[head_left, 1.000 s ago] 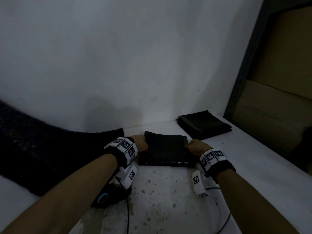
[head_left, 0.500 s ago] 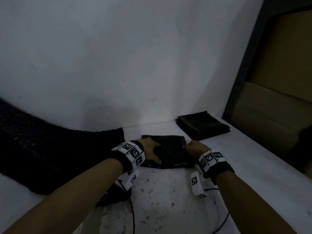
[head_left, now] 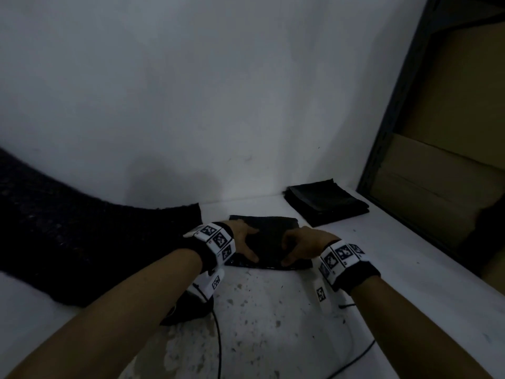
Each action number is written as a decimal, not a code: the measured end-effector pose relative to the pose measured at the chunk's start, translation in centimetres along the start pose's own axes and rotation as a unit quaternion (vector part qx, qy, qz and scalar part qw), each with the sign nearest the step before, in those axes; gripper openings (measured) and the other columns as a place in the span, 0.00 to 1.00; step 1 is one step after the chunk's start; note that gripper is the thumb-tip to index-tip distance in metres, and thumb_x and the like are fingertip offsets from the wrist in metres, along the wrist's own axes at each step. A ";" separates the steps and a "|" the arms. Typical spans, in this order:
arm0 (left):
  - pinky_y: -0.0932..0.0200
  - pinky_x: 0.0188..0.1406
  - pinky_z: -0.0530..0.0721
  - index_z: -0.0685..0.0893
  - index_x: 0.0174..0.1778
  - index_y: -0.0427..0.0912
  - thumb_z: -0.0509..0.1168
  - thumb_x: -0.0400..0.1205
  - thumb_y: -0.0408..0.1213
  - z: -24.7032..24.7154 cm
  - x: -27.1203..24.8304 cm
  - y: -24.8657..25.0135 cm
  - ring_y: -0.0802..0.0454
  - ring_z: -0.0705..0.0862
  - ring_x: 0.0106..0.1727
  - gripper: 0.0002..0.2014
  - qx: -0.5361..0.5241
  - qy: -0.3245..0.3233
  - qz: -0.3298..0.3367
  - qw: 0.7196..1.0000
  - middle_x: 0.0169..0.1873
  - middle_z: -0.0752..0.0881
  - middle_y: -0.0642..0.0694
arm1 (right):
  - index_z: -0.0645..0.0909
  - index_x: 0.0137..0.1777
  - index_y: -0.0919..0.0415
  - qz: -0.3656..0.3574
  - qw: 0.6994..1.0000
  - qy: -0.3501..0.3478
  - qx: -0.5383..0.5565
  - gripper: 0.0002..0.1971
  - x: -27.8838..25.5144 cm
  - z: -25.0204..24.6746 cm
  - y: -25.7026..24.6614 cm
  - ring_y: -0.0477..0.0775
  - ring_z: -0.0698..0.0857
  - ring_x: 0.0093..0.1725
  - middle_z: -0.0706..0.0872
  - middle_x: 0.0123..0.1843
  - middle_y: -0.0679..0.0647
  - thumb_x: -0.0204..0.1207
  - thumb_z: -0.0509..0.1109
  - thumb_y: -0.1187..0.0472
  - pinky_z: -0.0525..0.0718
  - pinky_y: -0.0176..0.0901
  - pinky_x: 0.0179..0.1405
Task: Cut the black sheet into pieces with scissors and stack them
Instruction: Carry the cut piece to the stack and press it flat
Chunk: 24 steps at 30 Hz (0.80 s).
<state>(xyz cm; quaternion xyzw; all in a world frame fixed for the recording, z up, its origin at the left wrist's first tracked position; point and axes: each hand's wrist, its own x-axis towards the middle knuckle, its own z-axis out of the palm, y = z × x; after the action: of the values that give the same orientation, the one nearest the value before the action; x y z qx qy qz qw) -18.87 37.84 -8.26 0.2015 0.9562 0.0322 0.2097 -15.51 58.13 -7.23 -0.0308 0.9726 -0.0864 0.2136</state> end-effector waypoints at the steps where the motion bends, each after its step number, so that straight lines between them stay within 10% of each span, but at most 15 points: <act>1: 0.52 0.82 0.61 0.55 0.88 0.53 0.72 0.76 0.62 -0.3 -0.1 -0.1 0.45 0.59 0.85 0.49 0.006 -0.012 -0.005 1.000 0.86 0.57 0.43 | 0.80 0.64 0.48 0.002 1.000 0.001 0.003 0.26 -0.2 0.0 0.3 0.51 0.77 0.56 0.80 0.68 0.53 0.68 0.82 0.45 0.76 0.43 0.50; 10: 0.50 0.83 0.60 0.56 0.87 0.56 0.76 0.74 0.57 -1.2 -1.2 -1.5 0.47 0.57 0.86 0.49 0.010 -0.041 -0.023 0.999 0.87 0.55 0.48 | 0.76 0.74 0.63 0.082 0.997 -0.007 -0.009 0.33 -1.9 -0.6 0.1 0.60 0.82 0.69 0.80 0.72 0.60 0.72 0.82 0.54 0.84 0.52 0.68; 19: 0.53 0.82 0.63 0.56 0.87 0.56 0.77 0.73 0.57 -0.7 -1.4 -1.3 0.46 0.60 0.85 0.50 -0.006 -0.027 -0.036 0.999 0.86 0.57 0.46 | 0.74 0.70 0.65 0.117 0.972 0.032 0.201 0.36 -1.9 -0.1 0.7 0.54 0.83 0.45 0.85 0.57 0.60 0.75 0.75 0.38 0.78 0.41 0.31; 24: 0.55 0.81 0.62 0.57 0.87 0.56 0.77 0.73 0.57 -0.6 -1.6 -1.5 0.46 0.60 0.85 0.49 -0.020 -0.019 -0.030 0.999 0.86 0.57 0.47 | 0.83 0.62 0.64 0.095 0.941 0.043 0.322 0.24 -1.5 0.2 2.0 0.59 0.88 0.51 0.89 0.54 0.61 0.75 0.79 0.47 0.86 0.47 0.45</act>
<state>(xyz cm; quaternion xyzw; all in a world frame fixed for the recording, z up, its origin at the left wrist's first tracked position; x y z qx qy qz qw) -18.33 35.87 -7.31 0.1689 0.9568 0.0413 0.2331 -14.15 60.17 -7.15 0.1362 0.8995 -0.3754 0.1770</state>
